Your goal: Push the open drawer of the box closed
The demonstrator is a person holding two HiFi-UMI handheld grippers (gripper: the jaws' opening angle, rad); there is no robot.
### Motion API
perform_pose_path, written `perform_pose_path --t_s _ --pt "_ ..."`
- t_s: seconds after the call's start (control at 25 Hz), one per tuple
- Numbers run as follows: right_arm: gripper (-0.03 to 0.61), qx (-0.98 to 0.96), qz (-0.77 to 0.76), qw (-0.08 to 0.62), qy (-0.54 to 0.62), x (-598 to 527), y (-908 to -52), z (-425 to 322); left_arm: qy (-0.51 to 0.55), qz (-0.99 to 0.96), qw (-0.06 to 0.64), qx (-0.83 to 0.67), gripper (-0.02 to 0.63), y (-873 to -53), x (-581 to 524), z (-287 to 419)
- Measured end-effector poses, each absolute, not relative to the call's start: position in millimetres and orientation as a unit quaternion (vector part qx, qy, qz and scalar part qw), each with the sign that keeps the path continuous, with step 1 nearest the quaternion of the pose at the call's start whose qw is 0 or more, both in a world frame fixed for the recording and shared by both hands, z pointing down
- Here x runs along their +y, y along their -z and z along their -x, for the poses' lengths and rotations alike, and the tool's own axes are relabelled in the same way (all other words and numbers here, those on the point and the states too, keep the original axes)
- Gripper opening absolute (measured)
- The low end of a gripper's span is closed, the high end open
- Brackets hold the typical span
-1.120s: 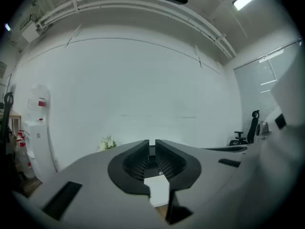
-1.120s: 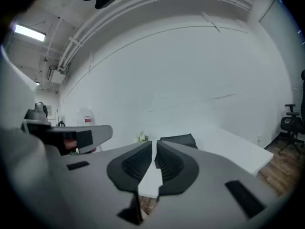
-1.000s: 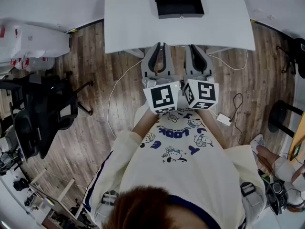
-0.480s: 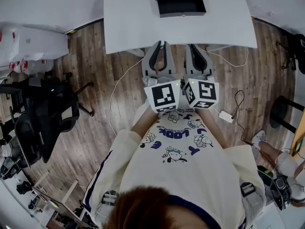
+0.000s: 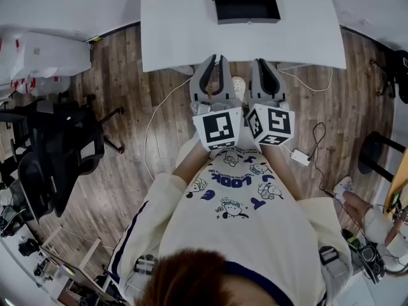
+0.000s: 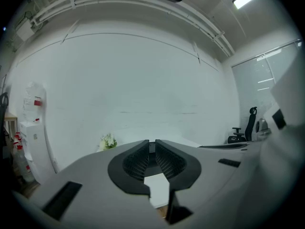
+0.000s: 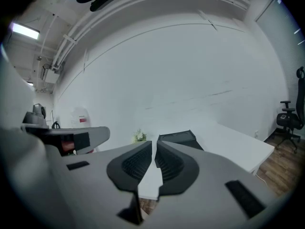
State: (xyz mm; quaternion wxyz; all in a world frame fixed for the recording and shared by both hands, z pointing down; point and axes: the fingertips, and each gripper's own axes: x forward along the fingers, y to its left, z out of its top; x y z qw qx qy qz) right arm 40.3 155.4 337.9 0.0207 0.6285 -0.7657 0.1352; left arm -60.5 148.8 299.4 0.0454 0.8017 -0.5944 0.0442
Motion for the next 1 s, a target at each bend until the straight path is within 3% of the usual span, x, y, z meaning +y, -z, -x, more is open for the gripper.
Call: perform_pose_path --t_s 1.0 --pt "0.05 -0.777 -0.601 0.07 -0.175 47.2 -379.3 -71.0 -0.077 -0.785 0.066 -0.611 0.049 -323.6 40.1 22.7"
